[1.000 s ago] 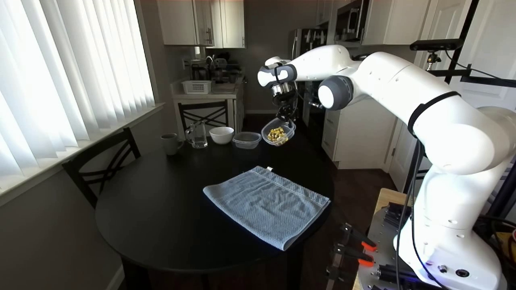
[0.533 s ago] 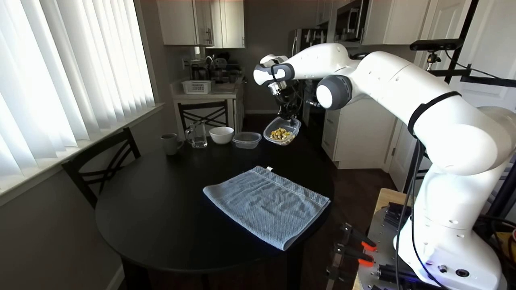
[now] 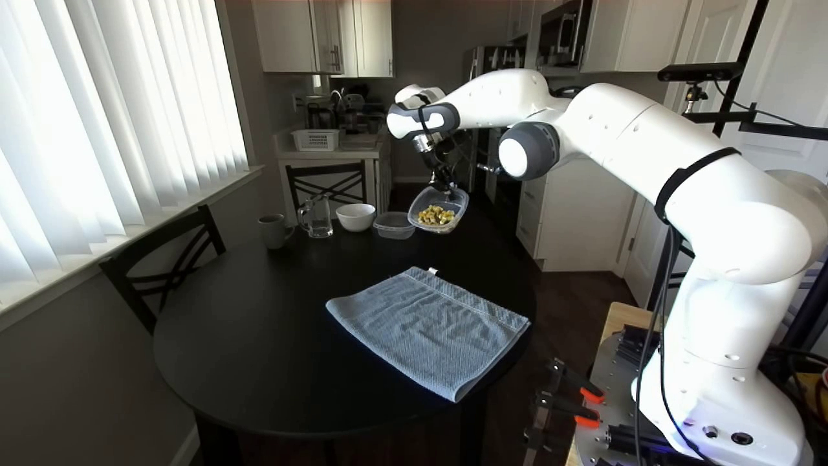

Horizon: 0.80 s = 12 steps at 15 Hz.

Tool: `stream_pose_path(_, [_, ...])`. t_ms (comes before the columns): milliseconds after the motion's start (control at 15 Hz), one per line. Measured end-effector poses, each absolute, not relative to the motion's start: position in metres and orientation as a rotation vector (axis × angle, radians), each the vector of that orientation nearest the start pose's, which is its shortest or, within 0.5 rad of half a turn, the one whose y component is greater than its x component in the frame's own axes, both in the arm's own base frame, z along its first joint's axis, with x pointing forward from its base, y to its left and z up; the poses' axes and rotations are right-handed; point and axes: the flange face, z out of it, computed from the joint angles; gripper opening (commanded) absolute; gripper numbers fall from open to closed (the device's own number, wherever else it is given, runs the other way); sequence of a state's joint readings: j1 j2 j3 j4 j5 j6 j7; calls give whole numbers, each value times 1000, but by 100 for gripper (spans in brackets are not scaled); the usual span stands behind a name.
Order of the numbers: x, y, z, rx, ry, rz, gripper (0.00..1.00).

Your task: Pour the contents of the lunchbox onto the blue towel on the table

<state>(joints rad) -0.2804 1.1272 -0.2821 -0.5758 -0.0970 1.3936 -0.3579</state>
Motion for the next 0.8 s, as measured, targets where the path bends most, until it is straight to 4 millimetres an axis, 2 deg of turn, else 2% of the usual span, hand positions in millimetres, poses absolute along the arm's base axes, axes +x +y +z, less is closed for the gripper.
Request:
stream_pose_path(133, [707, -304, 310, -3288, -18, 606, 1])
stream_pose_path(267, [716, -297, 299, -3272, -187, 563, 1])
stream_pose_path(600, [725, -293, 255, -3184, -594, 526, 4])
stream_pose_path(800, [724, -295, 239, -3150, -679, 533, 4])
